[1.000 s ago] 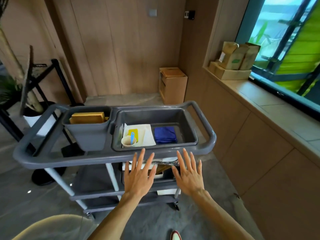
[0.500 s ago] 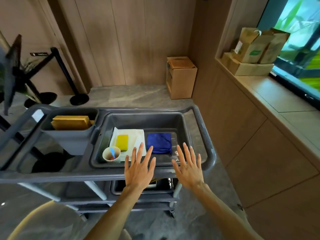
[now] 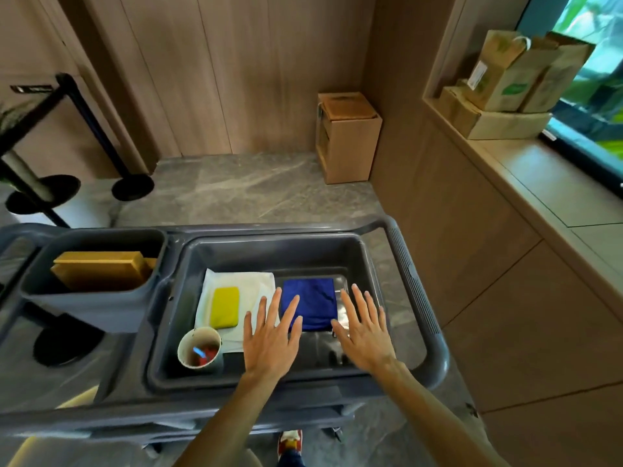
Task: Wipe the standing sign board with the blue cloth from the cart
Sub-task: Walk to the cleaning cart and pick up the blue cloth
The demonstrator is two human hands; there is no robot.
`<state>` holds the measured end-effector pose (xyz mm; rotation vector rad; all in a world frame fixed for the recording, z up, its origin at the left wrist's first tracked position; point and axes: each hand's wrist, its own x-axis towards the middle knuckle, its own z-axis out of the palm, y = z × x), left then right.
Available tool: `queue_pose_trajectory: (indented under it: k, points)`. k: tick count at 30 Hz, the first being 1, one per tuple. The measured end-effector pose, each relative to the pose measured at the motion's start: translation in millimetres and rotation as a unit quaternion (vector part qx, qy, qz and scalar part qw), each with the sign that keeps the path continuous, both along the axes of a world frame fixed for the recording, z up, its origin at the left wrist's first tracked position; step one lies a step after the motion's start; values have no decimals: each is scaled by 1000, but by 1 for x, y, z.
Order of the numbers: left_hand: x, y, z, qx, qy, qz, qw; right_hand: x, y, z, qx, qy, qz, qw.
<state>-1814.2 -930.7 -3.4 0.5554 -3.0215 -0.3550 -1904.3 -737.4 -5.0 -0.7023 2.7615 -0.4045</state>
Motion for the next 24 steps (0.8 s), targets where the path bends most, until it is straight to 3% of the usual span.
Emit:
queue_pose_trajectory:
  k: [8, 17, 24]
  points:
    - [-51, -40, -42, 84, -38, -8, 996, -48, -38, -31, 35, -58, 17, 998]
    - [-83, -54, -94, 109, -80, -24, 991, -78, -50, -70, 65, -114, 17, 991]
    - [-110, -61, -118, 119, -88, -35, 988, -103, -53, -96, 45, -106, 24, 993]
